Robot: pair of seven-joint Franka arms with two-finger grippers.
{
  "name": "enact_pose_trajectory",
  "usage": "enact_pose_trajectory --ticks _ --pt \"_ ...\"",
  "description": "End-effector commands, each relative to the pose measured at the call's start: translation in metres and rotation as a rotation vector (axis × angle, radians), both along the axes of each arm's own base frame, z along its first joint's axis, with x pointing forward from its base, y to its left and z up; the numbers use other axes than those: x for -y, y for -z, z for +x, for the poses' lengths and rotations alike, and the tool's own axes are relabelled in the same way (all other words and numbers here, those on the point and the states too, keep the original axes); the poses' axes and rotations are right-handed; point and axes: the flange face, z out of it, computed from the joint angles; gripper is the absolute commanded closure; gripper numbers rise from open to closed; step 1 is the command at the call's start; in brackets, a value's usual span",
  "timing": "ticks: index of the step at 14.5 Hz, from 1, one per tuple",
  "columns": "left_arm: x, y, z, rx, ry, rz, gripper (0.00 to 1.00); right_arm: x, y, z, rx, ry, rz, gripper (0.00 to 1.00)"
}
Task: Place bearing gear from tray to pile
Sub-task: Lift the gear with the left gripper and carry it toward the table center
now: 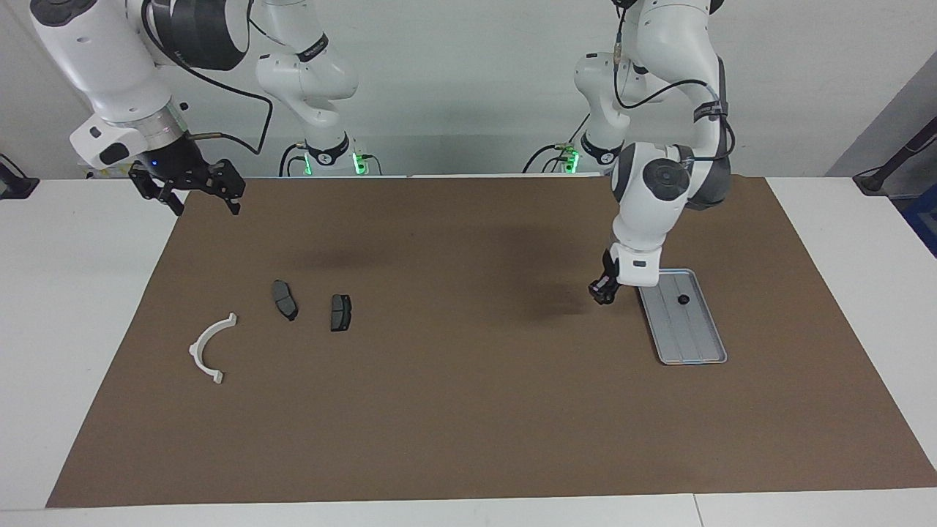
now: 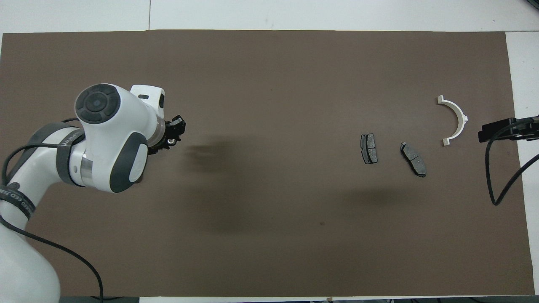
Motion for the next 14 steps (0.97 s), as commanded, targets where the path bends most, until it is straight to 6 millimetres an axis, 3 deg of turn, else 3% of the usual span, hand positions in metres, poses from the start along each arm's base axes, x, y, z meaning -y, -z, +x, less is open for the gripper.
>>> enact_pose_trajectory --ticks 1,3,6,9,11,14 --pt "0.075 0.002 -0.002 0.003 -0.023 -0.001 1.00 0.010 0.005 -0.001 0.023 -0.003 0.005 0.00" --pt "0.123 0.012 0.000 0.015 -0.062 -0.008 1.00 0.007 0.015 0.001 0.031 -0.006 0.004 0.00" --pt "0.168 0.043 -0.015 -0.008 -0.030 -0.036 1.00 0.011 0.037 0.010 0.049 -0.013 0.000 0.00" --pt "0.178 0.055 -0.016 -0.008 -0.032 -0.050 1.00 0.009 0.056 0.024 0.051 -0.019 0.000 0.00" --pt "0.197 0.070 -0.017 -0.027 -0.025 -0.035 1.00 0.008 0.071 0.035 0.058 -0.025 -0.004 0.00" --pt "0.197 0.073 -0.017 -0.020 -0.060 -0.034 1.00 0.008 0.089 0.045 0.058 -0.029 -0.006 0.00"
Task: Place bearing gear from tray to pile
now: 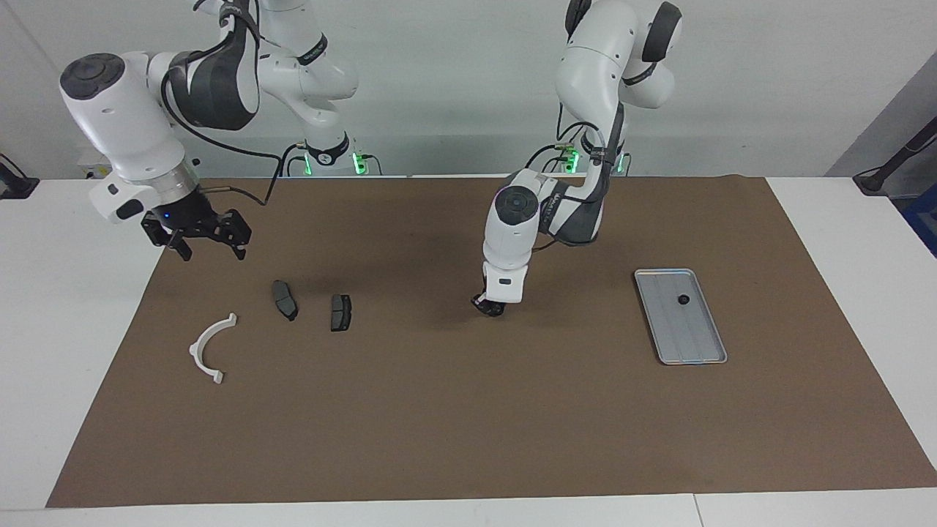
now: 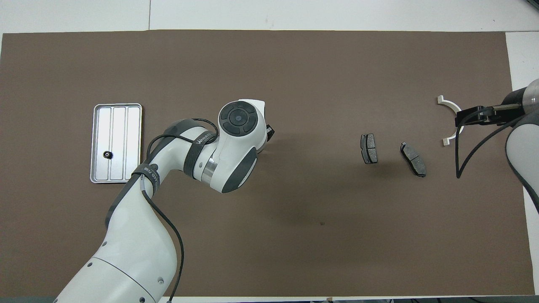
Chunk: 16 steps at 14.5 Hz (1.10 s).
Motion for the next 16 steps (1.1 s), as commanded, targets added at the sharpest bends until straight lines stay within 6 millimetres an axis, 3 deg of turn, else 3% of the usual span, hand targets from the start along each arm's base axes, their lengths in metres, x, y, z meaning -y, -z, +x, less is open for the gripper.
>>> enact_pose_trajectory --ticks 1,3,4,5,6,7,8,11,12,14,16 --pt "0.004 0.001 0.006 0.009 -0.030 -0.001 1.00 0.002 0.010 0.005 0.005 -0.028 -0.003 0.00" --pt "0.004 0.006 0.005 0.023 -0.064 -0.005 0.98 0.002 0.013 0.007 0.005 -0.032 -0.004 0.00" --pt "0.003 0.008 0.004 0.021 -0.066 -0.003 0.88 0.003 0.014 0.008 0.009 -0.045 -0.008 0.00" --pt "0.002 0.007 0.004 0.017 -0.067 0.001 0.57 0.005 0.015 0.010 0.009 -0.060 -0.009 0.00" --pt "0.000 0.005 0.005 0.004 -0.070 0.012 0.10 0.008 0.016 0.010 0.009 -0.065 -0.009 0.00" --pt "-0.003 0.002 0.005 -0.020 -0.070 0.030 0.00 0.009 0.018 0.012 0.013 -0.065 -0.010 0.00" --pt "-0.011 -0.004 0.009 -0.025 -0.078 0.038 0.00 0.009 0.019 0.014 0.022 -0.067 -0.012 0.00" --pt "-0.075 -0.061 0.031 -0.048 -0.100 0.048 0.00 -0.008 0.046 0.033 0.045 -0.056 0.003 0.00" --pt "-0.101 -0.072 0.032 -0.065 -0.046 0.050 0.00 -0.037 0.048 0.042 0.065 -0.038 0.009 0.00" --pt "-0.171 -0.100 0.031 -0.094 0.021 0.042 0.00 -0.091 0.061 0.064 0.066 0.002 0.023 0.00" --pt "-0.224 -0.109 0.029 -0.112 0.081 0.031 0.00 -0.153 0.074 0.069 0.058 0.029 0.033 0.00"
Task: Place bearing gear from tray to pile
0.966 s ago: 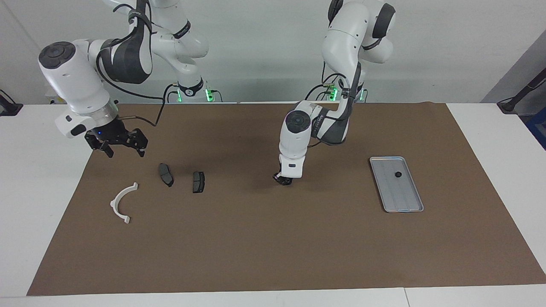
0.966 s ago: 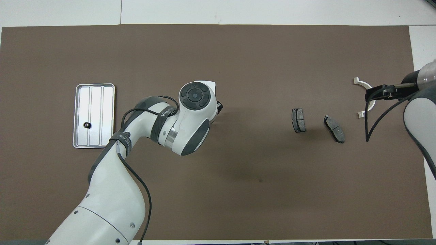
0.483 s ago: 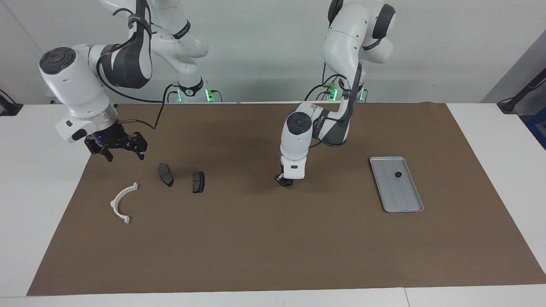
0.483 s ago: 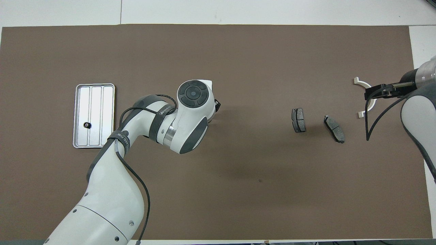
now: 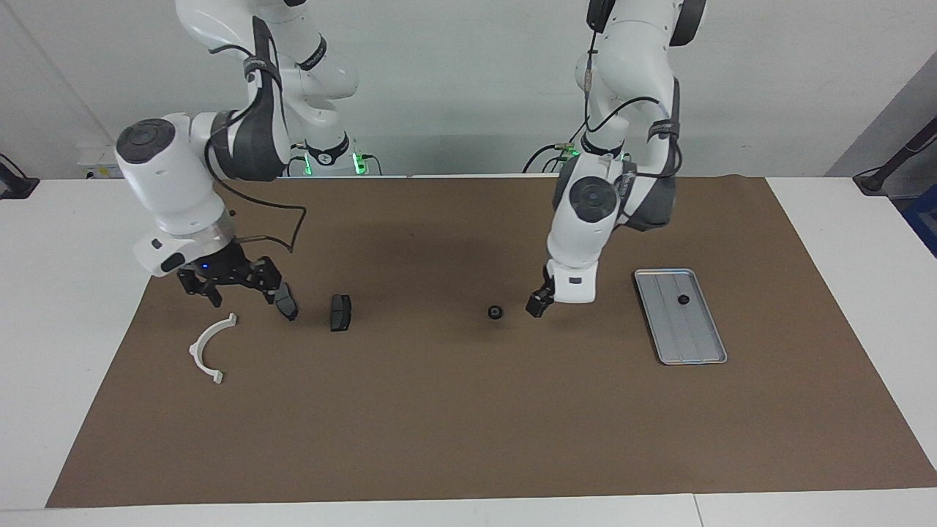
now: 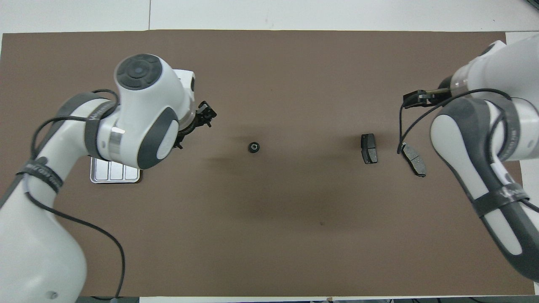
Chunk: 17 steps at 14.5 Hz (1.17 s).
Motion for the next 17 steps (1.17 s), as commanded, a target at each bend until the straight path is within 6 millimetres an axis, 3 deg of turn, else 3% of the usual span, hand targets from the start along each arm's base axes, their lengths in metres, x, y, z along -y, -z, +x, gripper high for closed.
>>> enact_pose_trajectory --ticks 1,4,6,8,11,15,17 --pt "-0.057 -0.003 -0.020 -0.048 0.088 -0.011 0.00 -0.074 0.014 0.013 0.009 0.037 0.021 0.00" --pt "-0.111 0.007 -0.020 -0.069 0.202 -0.038 0.00 -0.179 0.044 -0.009 -0.015 0.053 0.035 0.00" --pt "-0.142 0.009 -0.017 -0.069 0.242 -0.052 0.00 -0.235 0.062 -0.028 -0.025 0.070 0.033 0.00" --pt "-0.158 0.015 -0.017 -0.070 0.267 -0.058 0.00 -0.280 0.086 -0.045 -0.034 0.080 0.032 0.00" --pt "-0.179 0.031 -0.024 -0.016 0.297 -0.033 0.00 -0.317 0.112 -0.060 -0.027 0.113 0.045 0.00" --pt "-0.198 0.052 -0.030 0.007 0.357 -0.012 0.14 -0.337 0.125 -0.072 -0.038 0.140 0.042 0.01" --pt "-0.219 0.056 -0.030 0.015 0.402 -0.008 0.20 -0.353 0.133 -0.077 -0.030 0.155 0.054 0.01"
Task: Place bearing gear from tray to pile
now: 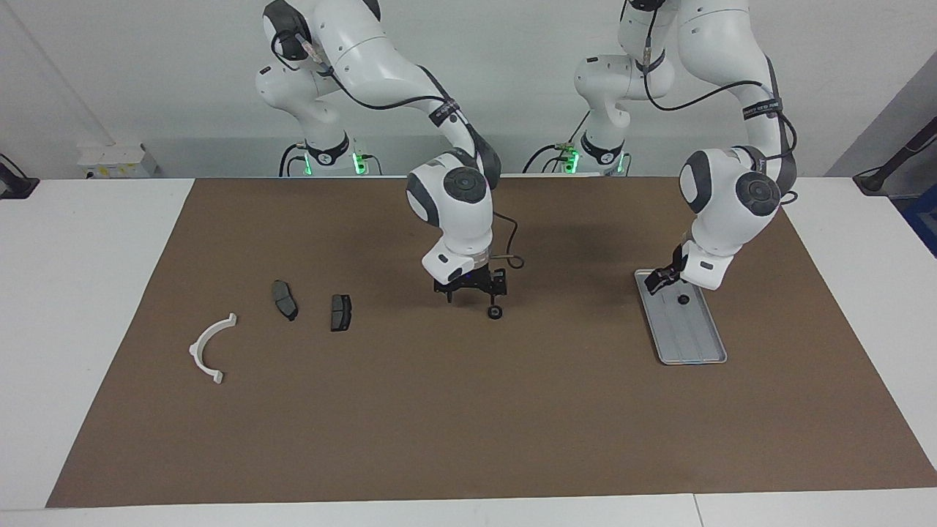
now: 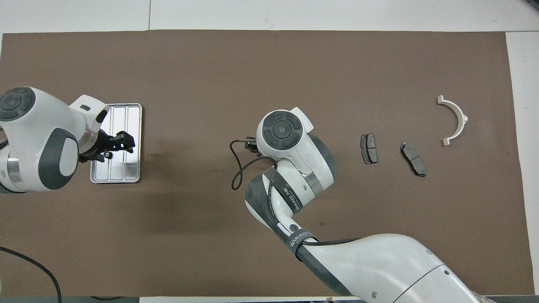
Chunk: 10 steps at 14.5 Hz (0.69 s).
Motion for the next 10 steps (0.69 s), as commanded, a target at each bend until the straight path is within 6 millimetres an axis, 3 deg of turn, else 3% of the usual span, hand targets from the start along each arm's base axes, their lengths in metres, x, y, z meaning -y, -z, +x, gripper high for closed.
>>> enact_pose_trajectory --ticks 1,4,7,10 --pt "-0.030 -0.002 -0.008 0.036 0.046 0.008 0.24 -0.020 0.003 0.005 0.028 0.028 0.012 0.01" --pt "-0.045 0.018 -0.006 0.062 0.047 0.009 0.37 -0.026 0.001 0.004 0.033 0.031 0.018 0.01" --pt "-0.051 0.026 -0.005 0.066 0.055 0.009 0.50 -0.028 0.013 0.005 0.025 0.029 0.011 0.02" --pt "-0.057 0.039 -0.002 0.077 0.054 0.009 0.54 -0.024 0.013 0.013 0.044 0.017 -0.004 0.02"
